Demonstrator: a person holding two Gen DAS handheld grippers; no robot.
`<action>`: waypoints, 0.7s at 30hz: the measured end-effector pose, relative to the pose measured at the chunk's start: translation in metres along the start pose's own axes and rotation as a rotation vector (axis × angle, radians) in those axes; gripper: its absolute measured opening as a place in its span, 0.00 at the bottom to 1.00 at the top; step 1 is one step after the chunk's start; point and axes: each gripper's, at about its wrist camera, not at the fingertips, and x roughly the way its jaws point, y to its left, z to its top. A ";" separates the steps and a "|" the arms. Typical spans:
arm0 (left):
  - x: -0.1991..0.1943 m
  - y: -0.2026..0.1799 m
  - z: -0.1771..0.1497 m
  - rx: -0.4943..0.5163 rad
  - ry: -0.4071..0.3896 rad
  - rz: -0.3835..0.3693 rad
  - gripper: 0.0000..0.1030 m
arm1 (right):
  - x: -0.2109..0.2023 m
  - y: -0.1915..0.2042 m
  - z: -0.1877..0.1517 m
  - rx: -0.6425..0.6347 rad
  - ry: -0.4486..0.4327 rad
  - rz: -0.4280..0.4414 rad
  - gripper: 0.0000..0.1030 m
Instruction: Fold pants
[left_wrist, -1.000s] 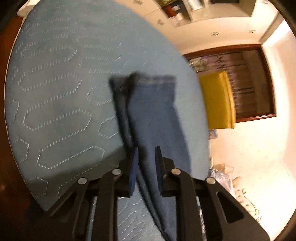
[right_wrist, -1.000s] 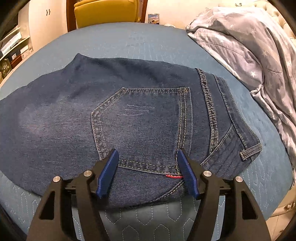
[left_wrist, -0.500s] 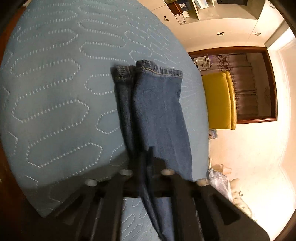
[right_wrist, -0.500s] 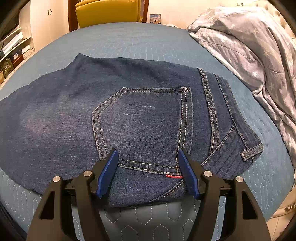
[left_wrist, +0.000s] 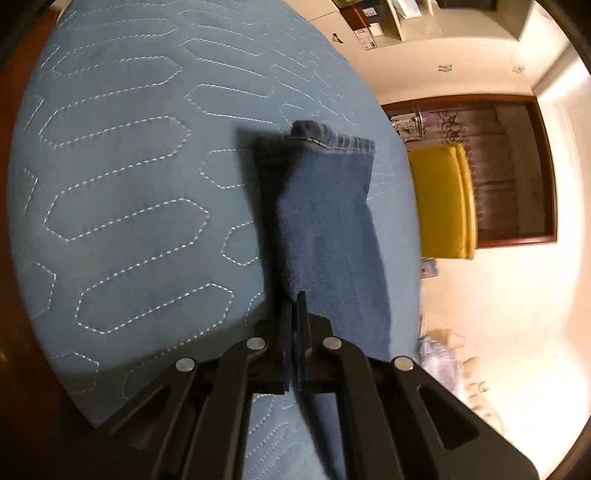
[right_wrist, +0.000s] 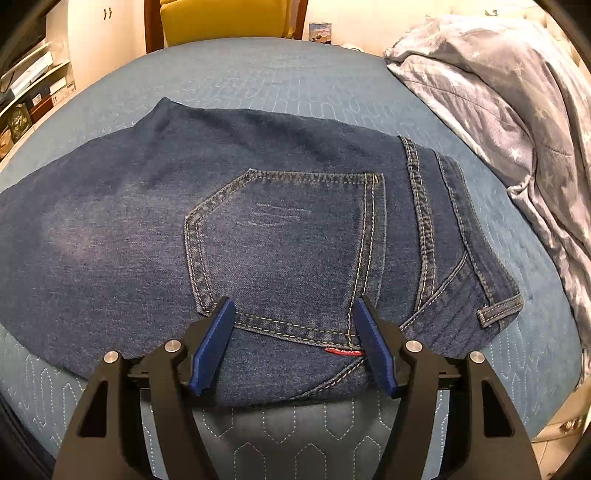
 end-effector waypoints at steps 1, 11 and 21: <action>-0.012 -0.006 0.000 0.052 -0.046 0.042 0.08 | -0.003 -0.002 0.001 0.007 -0.007 0.000 0.62; 0.036 -0.153 -0.053 1.006 -0.156 0.297 0.30 | -0.029 0.004 0.054 0.068 -0.144 0.084 0.66; 0.191 -0.246 -0.250 1.460 0.274 0.128 0.44 | 0.045 0.101 0.144 -0.148 -0.127 0.164 0.72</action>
